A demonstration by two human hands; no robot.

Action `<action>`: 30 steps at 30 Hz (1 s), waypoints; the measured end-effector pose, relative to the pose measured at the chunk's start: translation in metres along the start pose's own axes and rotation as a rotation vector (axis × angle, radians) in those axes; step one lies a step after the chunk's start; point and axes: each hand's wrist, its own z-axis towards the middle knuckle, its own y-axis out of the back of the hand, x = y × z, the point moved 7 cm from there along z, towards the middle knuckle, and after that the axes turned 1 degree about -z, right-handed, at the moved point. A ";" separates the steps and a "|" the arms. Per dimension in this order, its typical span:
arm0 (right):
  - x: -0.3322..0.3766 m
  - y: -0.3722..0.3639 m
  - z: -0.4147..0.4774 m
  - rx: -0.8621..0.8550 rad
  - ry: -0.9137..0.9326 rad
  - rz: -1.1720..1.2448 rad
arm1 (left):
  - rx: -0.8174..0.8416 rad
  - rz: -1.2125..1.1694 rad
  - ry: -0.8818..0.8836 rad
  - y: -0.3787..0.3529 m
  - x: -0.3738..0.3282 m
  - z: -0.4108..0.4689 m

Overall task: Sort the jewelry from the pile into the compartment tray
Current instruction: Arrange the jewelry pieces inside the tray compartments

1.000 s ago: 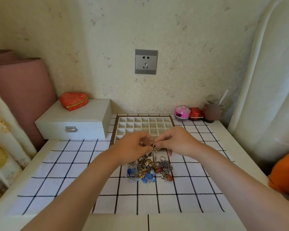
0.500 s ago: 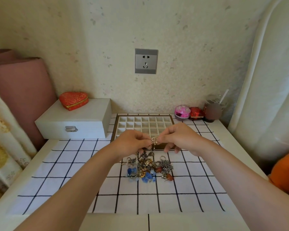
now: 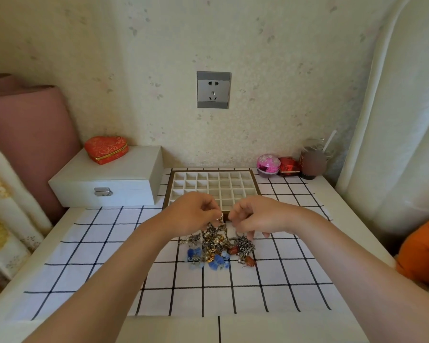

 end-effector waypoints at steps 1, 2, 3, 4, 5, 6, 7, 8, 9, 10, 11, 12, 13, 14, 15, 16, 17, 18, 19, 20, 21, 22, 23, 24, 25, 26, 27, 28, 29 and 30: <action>0.003 -0.001 0.001 -0.006 0.020 0.036 | 0.003 -0.001 -0.019 0.001 -0.002 0.000; 0.006 -0.002 0.001 -0.007 0.045 0.096 | -0.005 0.006 -0.040 0.003 -0.003 0.000; 0.010 -0.003 0.001 0.002 0.074 0.171 | -0.020 0.019 -0.060 0.005 -0.005 0.000; 0.013 -0.003 0.002 0.009 0.105 0.241 | -0.038 0.029 -0.079 0.007 -0.007 -0.001; 0.016 -0.002 0.002 0.003 0.129 0.290 | -0.058 0.029 -0.093 0.009 -0.008 -0.001; 0.017 0.000 0.003 -0.022 0.142 0.317 | -0.079 0.018 -0.104 0.011 -0.010 -0.001; 0.017 0.004 0.004 -0.061 0.143 0.333 | -0.100 0.000 -0.109 0.013 -0.010 0.000; 0.017 0.007 0.005 -0.102 0.137 0.350 | -0.120 -0.026 -0.113 0.015 -0.010 0.001; 0.016 0.010 0.006 -0.135 0.130 0.370 | -0.139 -0.063 -0.116 0.018 -0.011 0.001; 0.016 0.013 0.006 -0.158 0.126 0.386 | -0.161 -0.109 -0.117 0.020 -0.011 0.002; 0.015 0.016 0.007 -0.182 0.124 0.393 | -0.191 -0.154 -0.116 0.023 -0.011 0.003; 0.016 0.019 0.007 -0.210 0.121 0.401 | -0.228 -0.193 -0.112 0.025 -0.011 0.004; 0.015 0.023 0.007 -0.245 0.114 0.419 | -0.269 -0.225 -0.103 0.028 -0.010 0.006; 0.015 0.026 0.008 -0.284 0.105 0.451 | -0.304 -0.253 -0.092 0.030 -0.009 0.008; 0.015 0.029 0.009 -0.325 0.096 0.485 | -0.326 -0.276 -0.080 0.030 -0.007 0.010; 0.015 0.032 0.010 -0.365 0.090 0.514 | -0.333 -0.297 -0.069 0.030 -0.006 0.014; 0.014 0.034 0.012 -0.403 0.083 0.526 | -0.332 -0.313 -0.064 0.028 -0.006 0.018; 0.013 0.036 0.014 -0.439 0.071 0.519 | -0.330 -0.311 -0.063 0.026 -0.005 0.021; 0.012 0.038 0.016 -0.471 0.057 0.498 | -0.332 -0.278 -0.061 0.024 -0.003 0.025; 0.010 0.039 0.018 -0.494 0.042 0.467 | -0.328 -0.215 -0.058 0.021 -0.001 0.029; 0.009 0.039 0.020 -0.509 0.030 0.434 | -0.311 -0.137 -0.055 0.018 0.001 0.033; 0.007 0.040 0.023 -0.520 0.024 0.394 | -0.282 -0.057 -0.056 0.013 0.003 0.036; 0.006 0.040 0.025 -0.529 0.024 0.339 | -0.250 0.016 -0.059 0.009 0.006 0.039; 0.004 0.041 0.029 -0.535 0.026 0.262 | -0.219 0.086 -0.060 0.005 0.009 0.041; 0.003 0.041 0.032 -0.534 0.029 0.177 | -0.196 0.149 -0.062 0.002 0.013 0.042; 0.003 0.040 0.036 -0.524 0.033 0.100 | -0.182 0.204 -0.068 0.001 0.016 0.043; 0.002 0.038 0.040 -0.507 0.030 0.029 | -0.176 0.244 -0.080 0.000 0.018 0.043; 0.001 0.036 0.043 -0.494 0.020 -0.048 | -0.176 0.272 -0.094 0.000 0.020 0.043; 0.001 0.034 0.046 -0.486 0.010 -0.124 | -0.184 0.292 -0.112 0.000 0.020 0.043; 0.001 0.033 0.048 -0.474 0.002 -0.182 | -0.197 0.306 -0.127 0.001 0.020 0.043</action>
